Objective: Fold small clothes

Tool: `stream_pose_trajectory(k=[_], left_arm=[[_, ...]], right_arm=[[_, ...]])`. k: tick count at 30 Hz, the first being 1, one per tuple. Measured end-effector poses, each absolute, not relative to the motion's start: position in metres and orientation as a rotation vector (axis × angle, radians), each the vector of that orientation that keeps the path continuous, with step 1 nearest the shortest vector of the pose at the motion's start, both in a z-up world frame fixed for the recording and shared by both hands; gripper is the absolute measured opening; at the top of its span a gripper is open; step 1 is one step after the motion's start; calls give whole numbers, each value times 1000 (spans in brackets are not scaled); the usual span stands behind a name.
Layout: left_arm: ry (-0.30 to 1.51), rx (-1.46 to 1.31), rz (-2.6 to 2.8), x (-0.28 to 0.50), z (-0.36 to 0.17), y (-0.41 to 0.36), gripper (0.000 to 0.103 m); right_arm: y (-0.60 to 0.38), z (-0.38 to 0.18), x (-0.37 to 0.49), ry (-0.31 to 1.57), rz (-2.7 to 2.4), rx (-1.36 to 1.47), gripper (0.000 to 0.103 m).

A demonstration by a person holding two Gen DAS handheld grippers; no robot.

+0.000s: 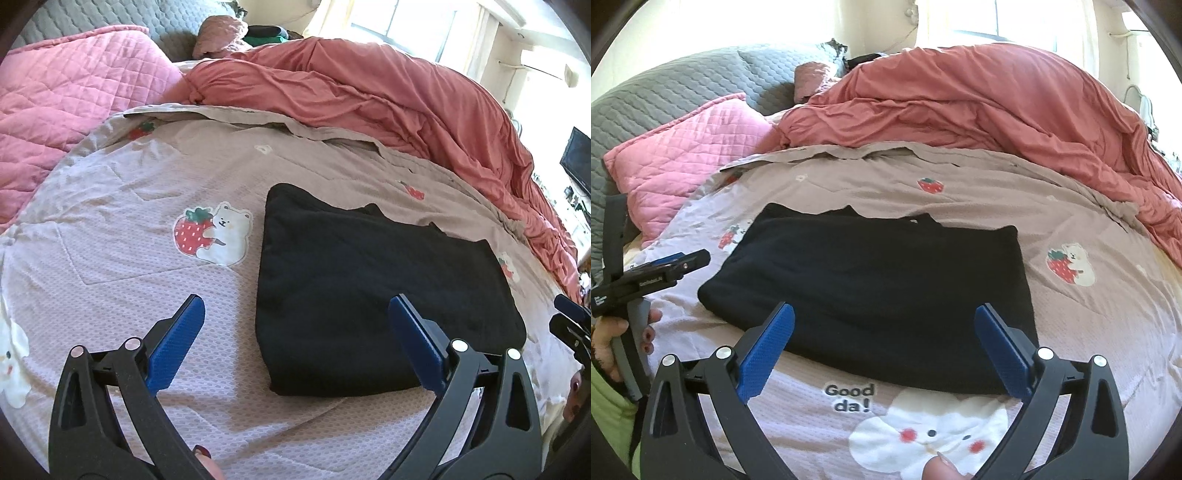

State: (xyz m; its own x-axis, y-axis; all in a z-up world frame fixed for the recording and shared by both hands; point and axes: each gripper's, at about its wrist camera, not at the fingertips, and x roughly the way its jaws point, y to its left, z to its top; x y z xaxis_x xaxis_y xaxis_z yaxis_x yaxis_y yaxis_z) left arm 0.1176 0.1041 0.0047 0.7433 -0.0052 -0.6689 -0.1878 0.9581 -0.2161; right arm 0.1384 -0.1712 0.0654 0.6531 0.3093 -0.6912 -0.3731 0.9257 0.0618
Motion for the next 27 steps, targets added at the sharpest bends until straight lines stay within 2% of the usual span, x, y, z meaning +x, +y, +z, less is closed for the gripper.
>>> stream_pose_trajectory(k=[16,27], left_arm=[[682,-403,175,105,15,152,93],[682,-454,243,101,13,180,93]], right_arm=[[-101,65,126,746,518,-158,98],[-27,40,120,750,632,-278,98]])
